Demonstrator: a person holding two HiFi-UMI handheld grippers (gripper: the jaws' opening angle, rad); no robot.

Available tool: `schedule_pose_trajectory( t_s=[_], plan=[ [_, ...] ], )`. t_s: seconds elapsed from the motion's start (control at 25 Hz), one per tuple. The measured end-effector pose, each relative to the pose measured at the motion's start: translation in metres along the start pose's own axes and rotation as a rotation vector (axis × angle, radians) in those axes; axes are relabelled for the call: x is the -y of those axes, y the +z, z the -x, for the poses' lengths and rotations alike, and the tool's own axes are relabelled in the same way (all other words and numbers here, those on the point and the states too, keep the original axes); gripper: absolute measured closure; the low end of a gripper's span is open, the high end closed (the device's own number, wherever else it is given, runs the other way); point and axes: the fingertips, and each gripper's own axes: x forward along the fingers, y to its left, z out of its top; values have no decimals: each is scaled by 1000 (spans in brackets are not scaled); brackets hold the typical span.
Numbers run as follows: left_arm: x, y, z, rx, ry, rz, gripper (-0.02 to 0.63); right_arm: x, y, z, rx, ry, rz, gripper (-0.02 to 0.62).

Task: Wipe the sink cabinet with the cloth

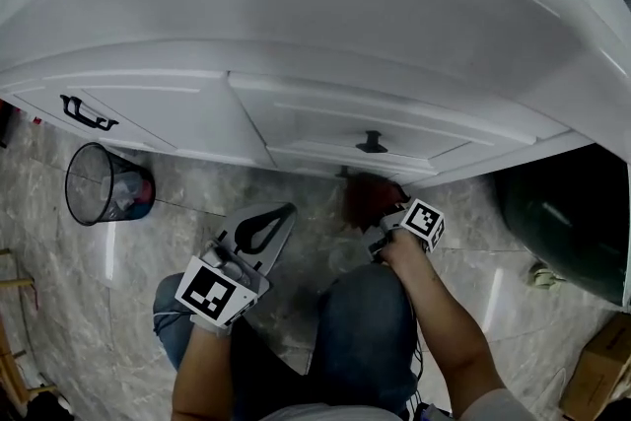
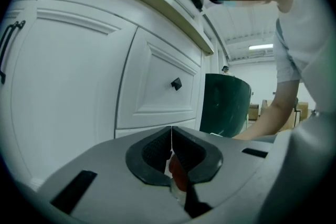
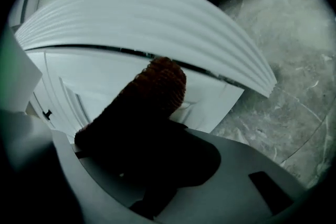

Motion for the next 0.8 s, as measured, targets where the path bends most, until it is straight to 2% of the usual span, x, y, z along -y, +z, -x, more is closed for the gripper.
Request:
schedule_pose_trajectory(
  t_s=[0.16, 0.4, 0.8],
  plan=[
    [-1, -12, -7, -6, -39, 2, 594, 6, 18, 17, 76, -33, -7, 546],
    [-6, -19, -14, 8, -70, 13, 595, 3, 24, 23, 86, -62, 43, 548],
    [-9, -17, -1, 26, -93, 23, 594, -35, 34, 40, 124, -13, 166, 548]
  ],
)
